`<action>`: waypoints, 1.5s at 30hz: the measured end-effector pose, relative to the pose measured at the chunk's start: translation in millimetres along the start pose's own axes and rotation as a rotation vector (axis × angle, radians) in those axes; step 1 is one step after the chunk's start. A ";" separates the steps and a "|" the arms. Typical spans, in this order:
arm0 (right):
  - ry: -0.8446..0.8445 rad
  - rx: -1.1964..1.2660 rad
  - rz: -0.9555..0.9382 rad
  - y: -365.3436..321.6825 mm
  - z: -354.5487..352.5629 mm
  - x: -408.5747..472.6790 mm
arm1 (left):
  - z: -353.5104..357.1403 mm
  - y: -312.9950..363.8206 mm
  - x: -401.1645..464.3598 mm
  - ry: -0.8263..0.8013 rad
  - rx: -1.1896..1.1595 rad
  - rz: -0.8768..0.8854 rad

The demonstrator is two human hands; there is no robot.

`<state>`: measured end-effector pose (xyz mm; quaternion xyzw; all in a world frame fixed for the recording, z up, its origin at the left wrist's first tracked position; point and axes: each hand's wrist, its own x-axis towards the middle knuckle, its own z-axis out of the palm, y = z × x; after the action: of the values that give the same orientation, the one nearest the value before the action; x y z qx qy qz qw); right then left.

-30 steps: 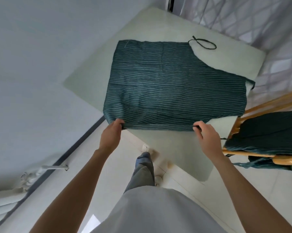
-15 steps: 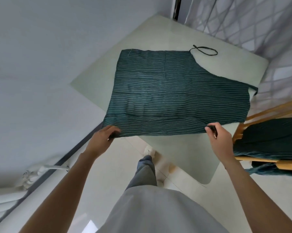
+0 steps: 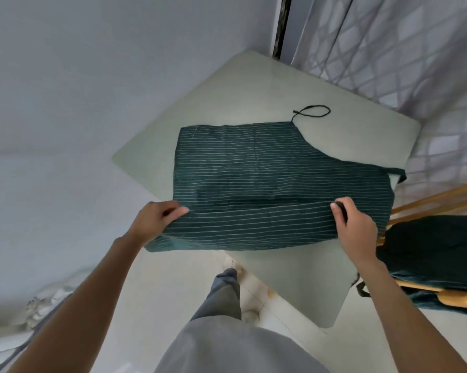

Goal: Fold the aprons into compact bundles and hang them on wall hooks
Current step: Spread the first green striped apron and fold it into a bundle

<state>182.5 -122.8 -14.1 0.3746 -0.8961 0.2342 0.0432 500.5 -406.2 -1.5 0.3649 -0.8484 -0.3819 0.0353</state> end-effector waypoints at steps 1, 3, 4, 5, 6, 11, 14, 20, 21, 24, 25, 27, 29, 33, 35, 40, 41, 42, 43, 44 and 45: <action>0.024 -0.005 -0.004 -2.0 -3.1 16.5 | -8.5 6.0 12.1 0.007 -0.074 0.030; 0.068 -0.032 -0.016 -5.4 -6.8 54.3 | -24.9 13.8 41.8 0.003 -0.138 0.081; 0.075 -0.041 -0.024 -7.6 -6.8 73.6 | -32.1 17.1 56.5 -0.008 -0.135 0.100; 0.068 -0.046 -0.023 -10.0 -5.2 91.8 | -37.7 18.2 70.3 -0.007 -0.123 0.124; 0.056 -0.053 -0.011 -12.0 -3.2 114.4 | -43.8 20.6 90.4 0.013 -0.093 0.148; -0.026 -0.035 0.019 -28.8 13.6 205.6 | -60.1 20.9 178.4 0.256 0.278 0.230; -0.014 -0.043 0.038 -39.3 37.7 258.3 | -65.1 17.9 231.2 0.358 0.400 0.118; -0.171 -0.160 0.176 -34.4 119.7 324.4 | -56.9 -6.6 318.0 0.155 0.566 -0.080; -0.225 -0.172 0.211 -29.4 134.9 330.2 | -50.7 -13.5 331.1 0.093 0.595 -0.105; -0.329 -0.129 0.268 -16.6 165.5 339.0 | -32.8 -26.7 354.5 -0.029 0.614 -0.165; -0.352 -0.129 0.274 -13.6 171.8 340.6 | -28.4 -29.8 357.4 -0.044 0.609 -0.175; -0.386 -0.133 0.284 -8.4 184.9 344.8 | -21.7 -39.3 362.1 -0.016 0.589 -0.167; -0.389 -0.142 0.286 -5.6 192.4 345.3 | -18.9 -47.7 362.8 0.077 0.543 -0.150; -0.344 -0.169 0.281 -2.0 201.5 346.9 | -14.7 -56.2 366.5 0.144 0.510 -0.146; -0.340 -0.211 0.267 -1.8 202.6 349.7 | -13.3 -55.1 369.1 0.154 0.537 -0.149; -0.376 -0.266 0.276 2.8 212.5 351.3 | -5.7 -54.1 369.9 0.197 0.574 -0.179; -0.365 -0.260 0.273 3.0 212.6 349.9 | -3.7 -49.8 369.6 0.219 0.567 -0.170; -0.344 -0.243 0.270 3.8 210.9 345.5 | 0.6 -42.4 368.1 0.240 0.545 -0.134; -0.302 -0.208 0.262 2.8 207.8 340.5 | 6.4 -32.0 367.1 0.265 0.514 -0.070; -0.249 -0.167 0.249 0.4 203.5 334.3 | 14.4 -18.9 365.9 0.278 0.480 0.010; -0.196 -0.126 0.239 -2.5 197.3 325.2 | 25.7 -3.6 363.8 0.262 0.446 0.096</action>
<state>-29.2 -425.3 -105.8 0.2832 -0.9470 0.1432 -0.0491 227.9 -626.8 -101.7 0.3691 -0.9162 -0.1330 0.0816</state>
